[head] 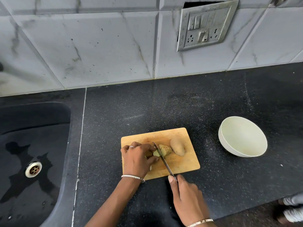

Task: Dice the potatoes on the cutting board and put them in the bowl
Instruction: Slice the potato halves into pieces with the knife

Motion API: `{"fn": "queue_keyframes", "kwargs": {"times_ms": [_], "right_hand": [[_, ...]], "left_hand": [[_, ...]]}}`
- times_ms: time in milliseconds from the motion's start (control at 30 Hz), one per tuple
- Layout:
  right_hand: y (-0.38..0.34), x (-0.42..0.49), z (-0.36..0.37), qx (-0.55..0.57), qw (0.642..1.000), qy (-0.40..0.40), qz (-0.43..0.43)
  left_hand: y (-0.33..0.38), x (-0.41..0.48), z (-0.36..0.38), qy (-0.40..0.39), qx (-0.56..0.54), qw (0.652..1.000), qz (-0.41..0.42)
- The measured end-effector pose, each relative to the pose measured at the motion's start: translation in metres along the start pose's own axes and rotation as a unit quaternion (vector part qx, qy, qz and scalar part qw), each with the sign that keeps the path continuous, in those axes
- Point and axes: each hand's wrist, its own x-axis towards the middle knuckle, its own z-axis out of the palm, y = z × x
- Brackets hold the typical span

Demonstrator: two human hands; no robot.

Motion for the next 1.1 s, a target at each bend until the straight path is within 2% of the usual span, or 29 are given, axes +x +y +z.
{"fn": "queue_keyframes", "kwargs": {"times_ms": [267,533,833,1100], "right_hand": [[-0.005,0.002,0.002,-0.025,1.0,-0.012,0.005],[-0.023,0.01,0.008,-0.104,0.994,-0.02,0.033],[-0.024,0.019,0.013,-0.101,0.995,-0.008,0.026],[-0.009,-0.007,0.004,-0.113,0.991,-0.047,0.057]], "left_hand": [[-0.001,0.002,0.001,0.006,-0.04,0.999,0.012],[-0.005,0.006,0.004,0.0,-0.053,0.998,0.024],[-0.008,0.005,0.009,0.02,-0.077,0.997,0.014],[-0.007,0.002,0.009,0.028,-0.078,0.997,0.0]]}}
